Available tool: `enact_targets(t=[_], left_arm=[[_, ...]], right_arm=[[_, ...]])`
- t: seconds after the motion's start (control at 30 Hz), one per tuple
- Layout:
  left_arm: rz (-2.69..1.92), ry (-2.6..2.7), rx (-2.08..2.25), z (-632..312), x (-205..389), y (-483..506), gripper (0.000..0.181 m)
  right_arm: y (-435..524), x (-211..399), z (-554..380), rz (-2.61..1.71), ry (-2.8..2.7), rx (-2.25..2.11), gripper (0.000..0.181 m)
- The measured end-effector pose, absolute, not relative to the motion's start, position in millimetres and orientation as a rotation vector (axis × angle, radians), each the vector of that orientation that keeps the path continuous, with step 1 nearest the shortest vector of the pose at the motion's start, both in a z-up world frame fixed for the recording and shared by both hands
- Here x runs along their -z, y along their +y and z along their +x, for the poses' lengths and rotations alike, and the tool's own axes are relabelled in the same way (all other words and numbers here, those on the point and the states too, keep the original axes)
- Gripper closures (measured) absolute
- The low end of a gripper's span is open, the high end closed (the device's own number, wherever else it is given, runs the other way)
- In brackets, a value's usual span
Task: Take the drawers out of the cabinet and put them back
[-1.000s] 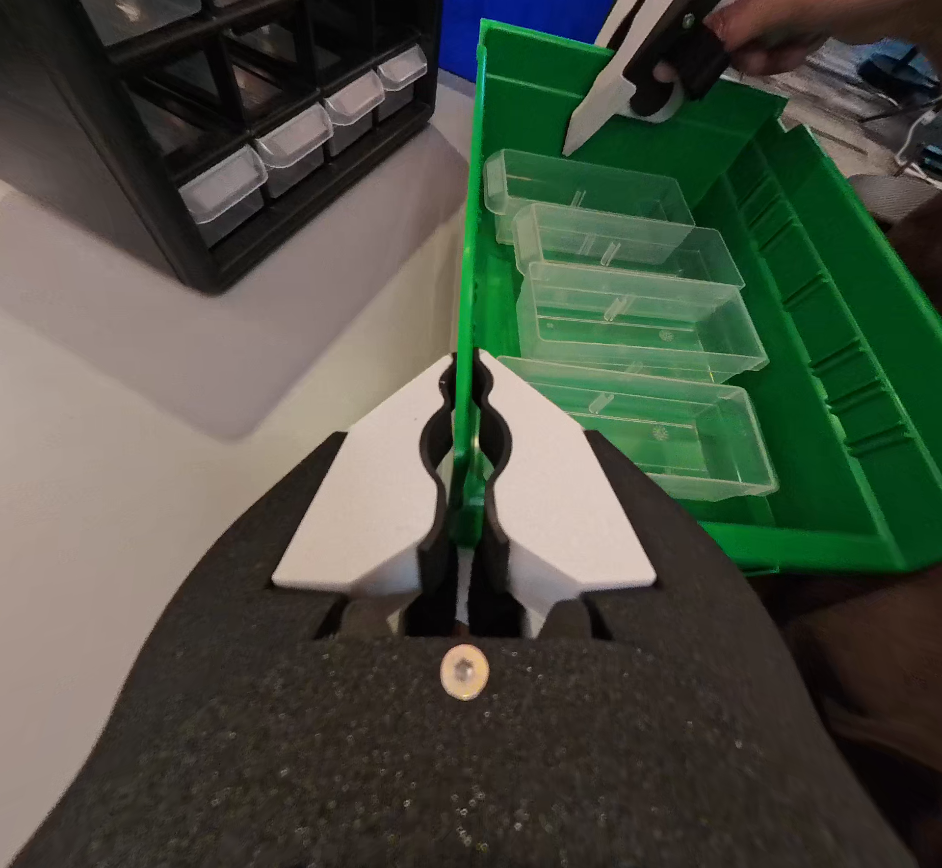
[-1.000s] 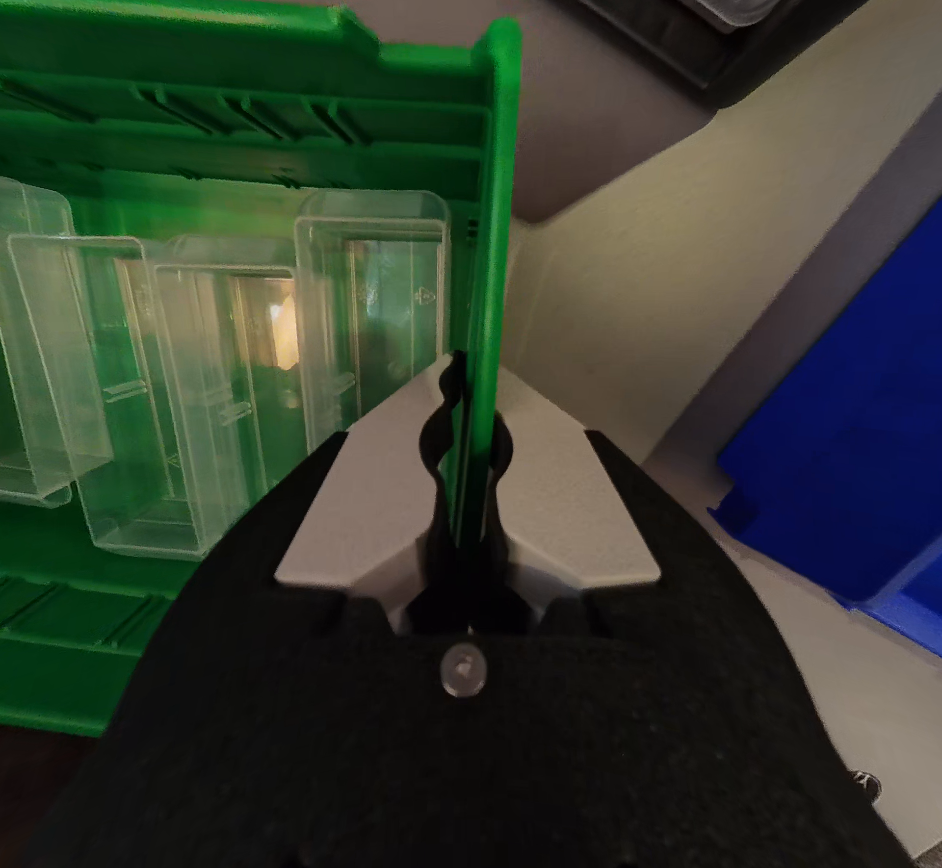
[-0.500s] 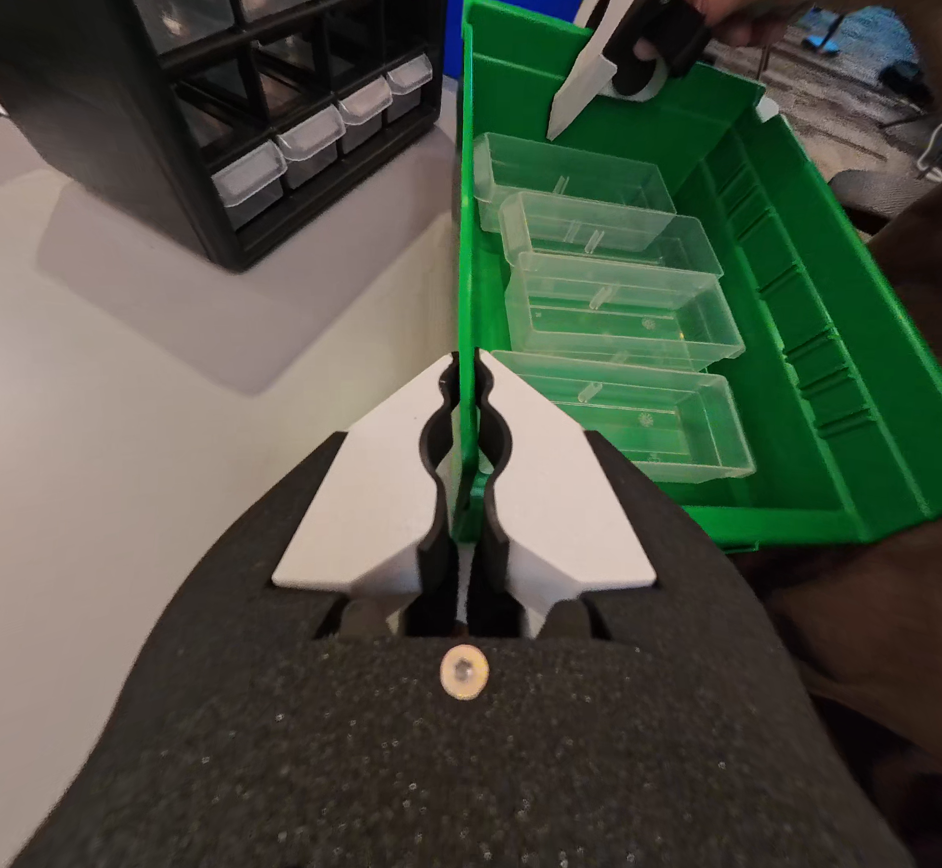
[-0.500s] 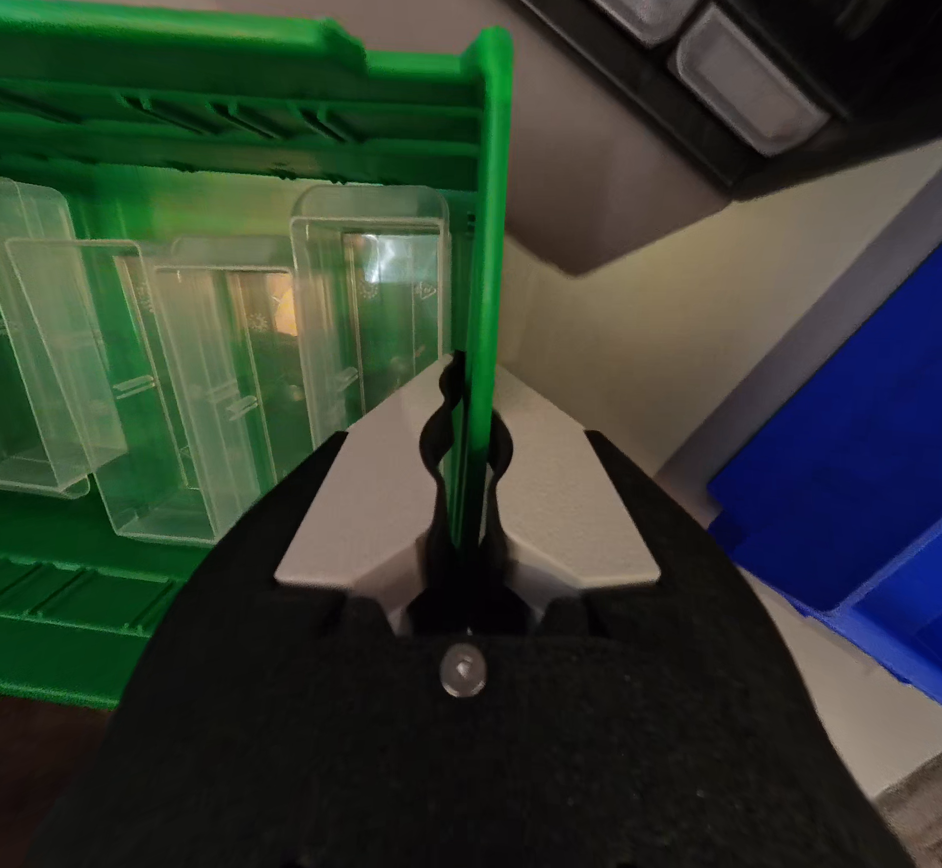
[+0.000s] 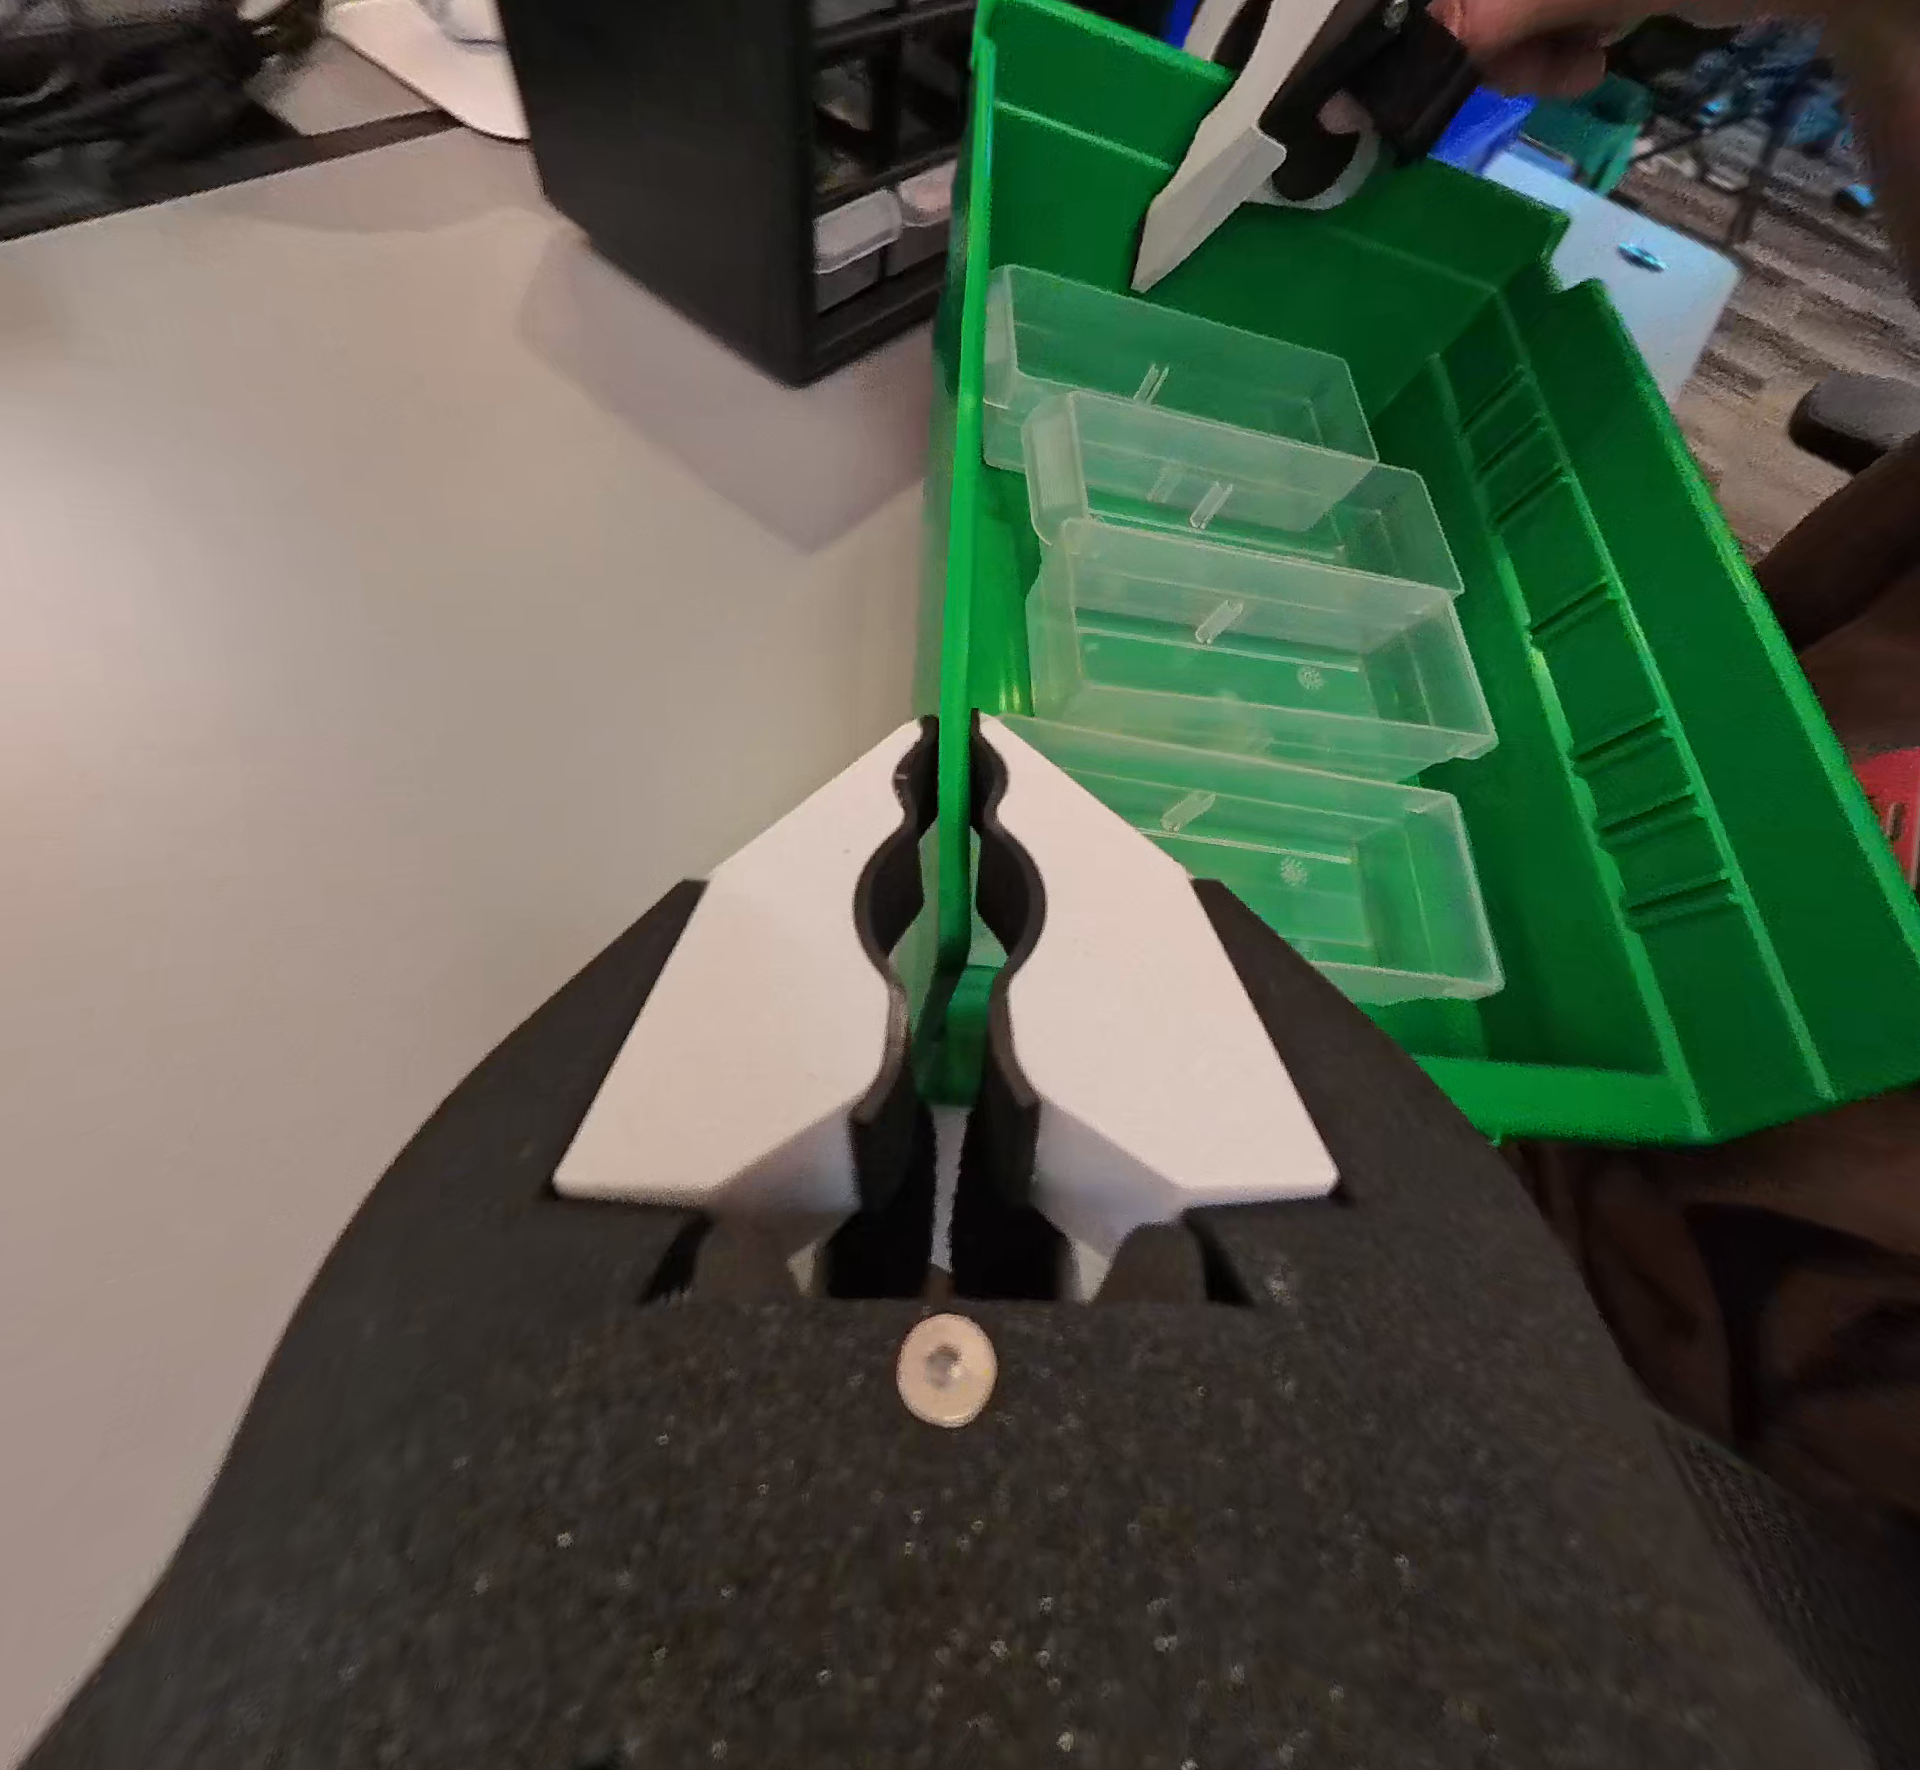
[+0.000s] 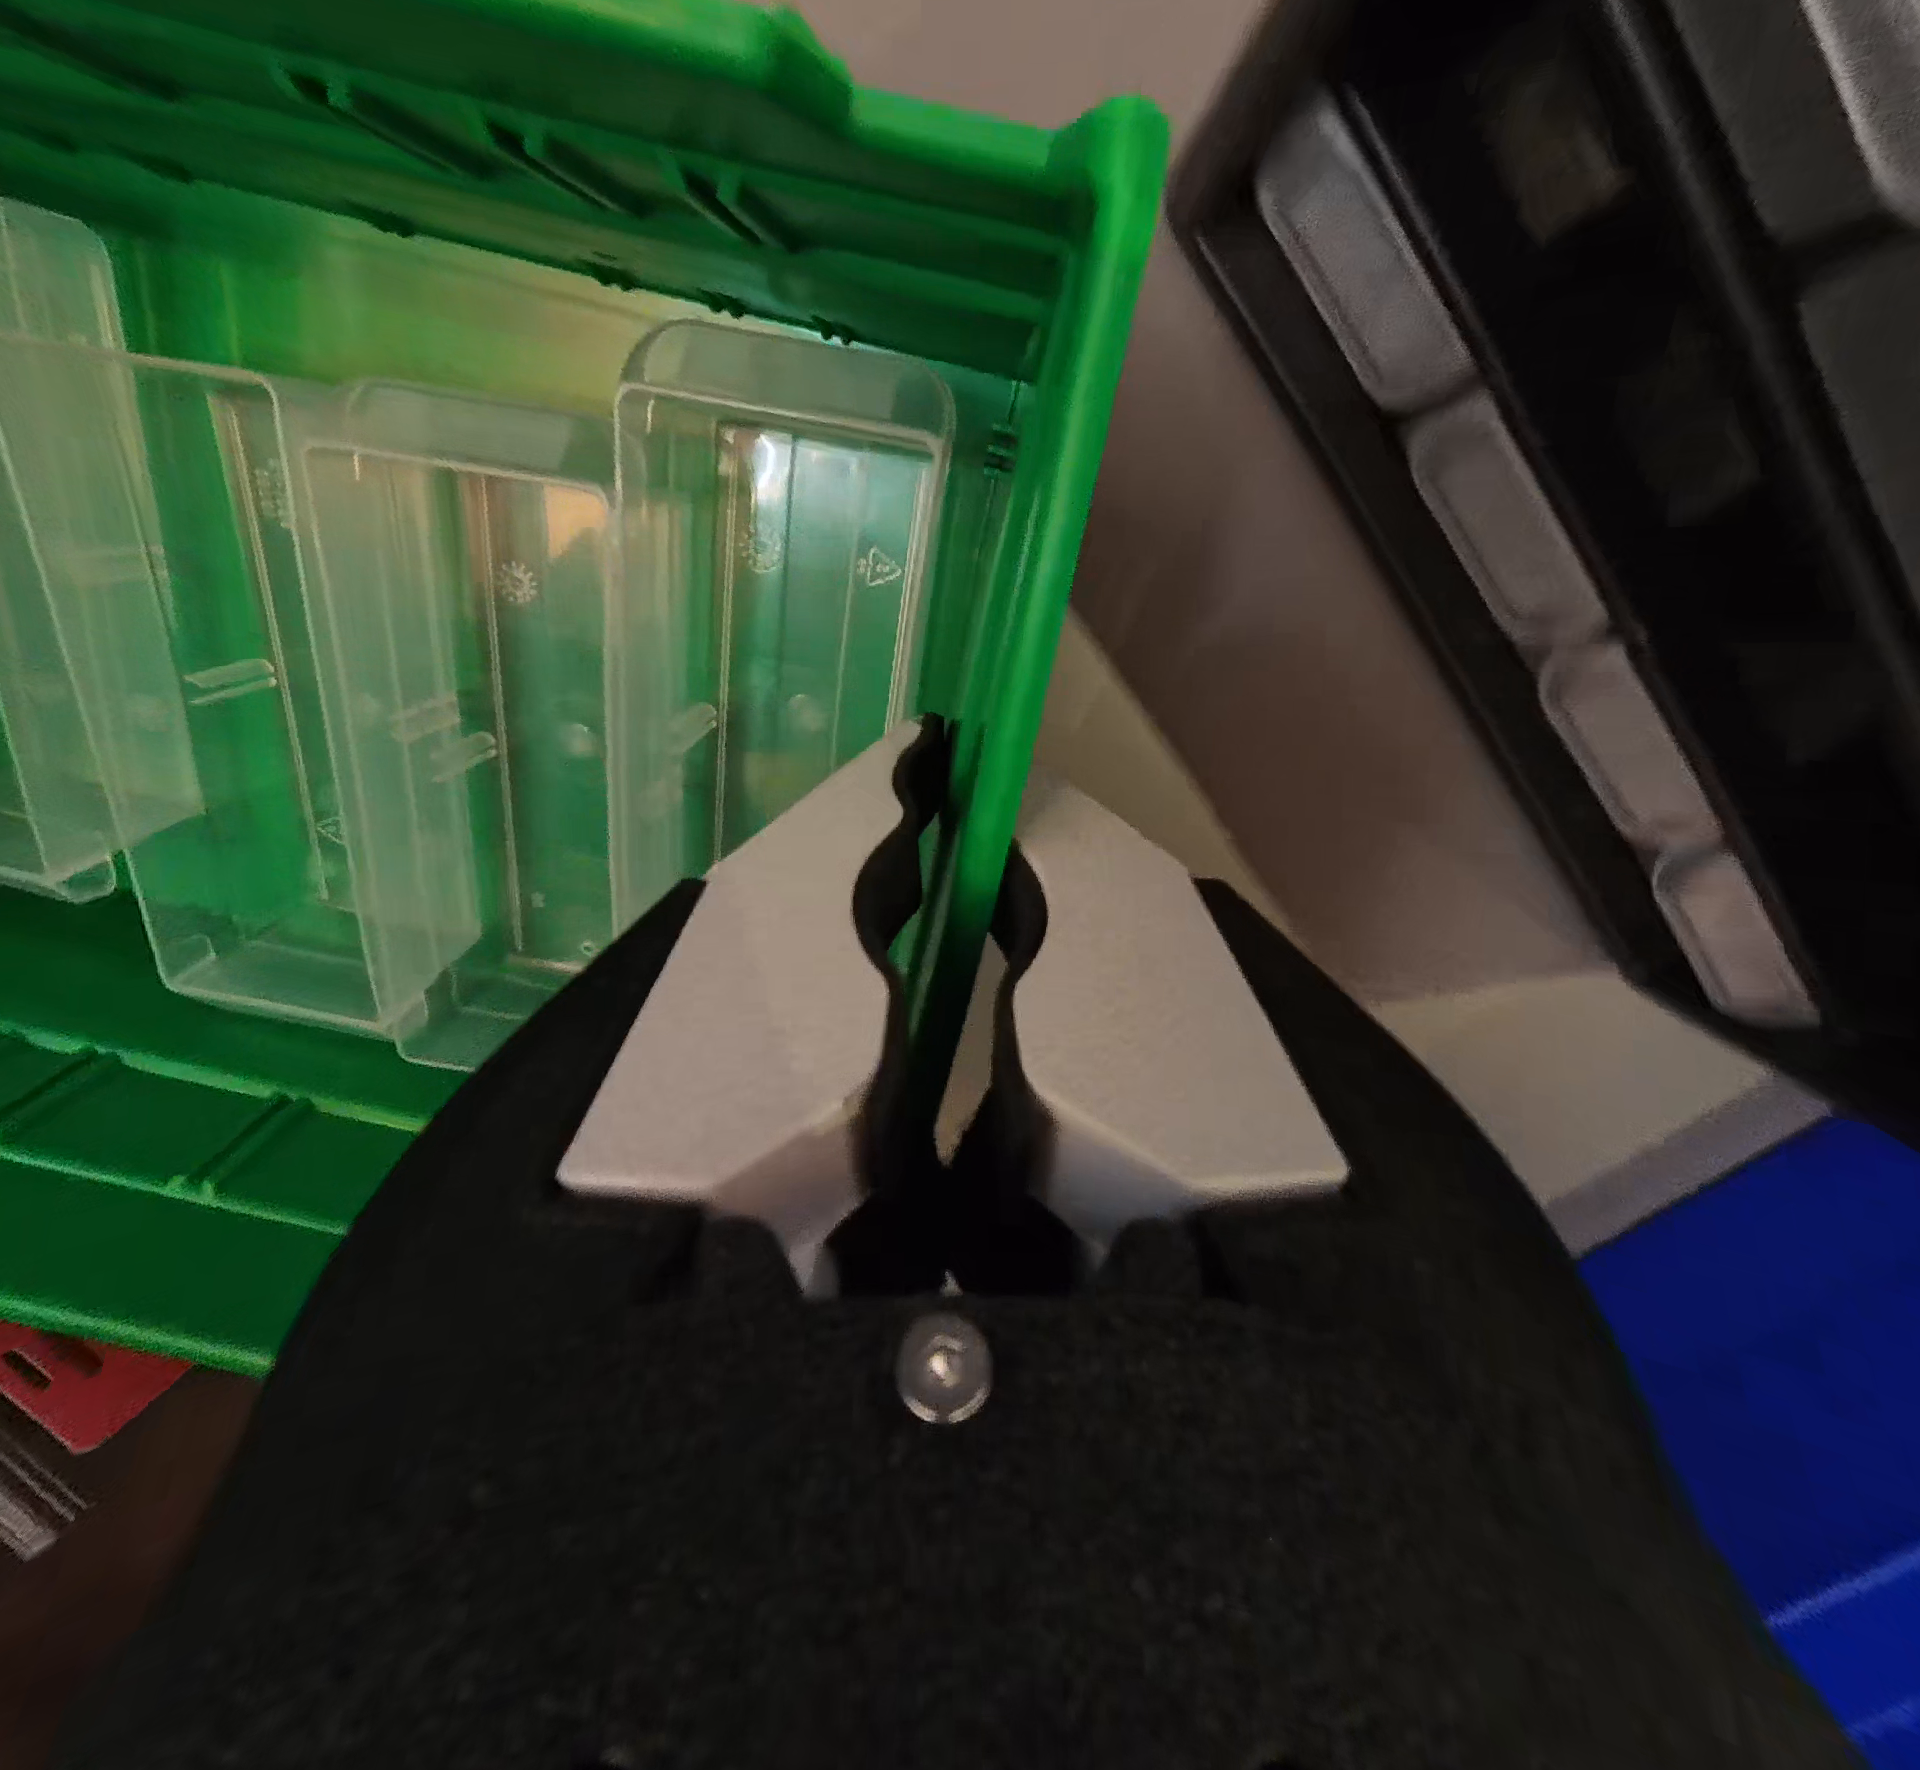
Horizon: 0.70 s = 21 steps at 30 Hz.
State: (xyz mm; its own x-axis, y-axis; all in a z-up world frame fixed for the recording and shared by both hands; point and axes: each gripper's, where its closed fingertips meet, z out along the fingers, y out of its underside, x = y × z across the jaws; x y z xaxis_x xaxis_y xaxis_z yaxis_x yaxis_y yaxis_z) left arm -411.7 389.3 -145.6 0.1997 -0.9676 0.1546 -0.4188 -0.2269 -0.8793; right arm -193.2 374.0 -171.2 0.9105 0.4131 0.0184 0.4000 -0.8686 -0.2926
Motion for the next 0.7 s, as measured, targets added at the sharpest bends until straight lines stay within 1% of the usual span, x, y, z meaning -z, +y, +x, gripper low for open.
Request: enact_targets(t=[0.23,0.43,0.57,0.7], left_arm=[[-1.823,1.11,0.899,-482,137,397,0.179],[-1.881,0.884,0.786,-532,142,402,0.178],[-1.916,0.744,0.707,-544,144,420,0.179],[-1.952,0.619,0.624,-537,147,453,0.179]], right_arm=[[426,158,-264,-2.689,-0.843,-0.044,0.179],[483,160,-323,-2.631,-1.109,-0.045,0.179],[534,159,-346,-2.602,-1.288,-0.043,0.18],[587,162,-348,-2.596,-1.416,0.011,0.18]])
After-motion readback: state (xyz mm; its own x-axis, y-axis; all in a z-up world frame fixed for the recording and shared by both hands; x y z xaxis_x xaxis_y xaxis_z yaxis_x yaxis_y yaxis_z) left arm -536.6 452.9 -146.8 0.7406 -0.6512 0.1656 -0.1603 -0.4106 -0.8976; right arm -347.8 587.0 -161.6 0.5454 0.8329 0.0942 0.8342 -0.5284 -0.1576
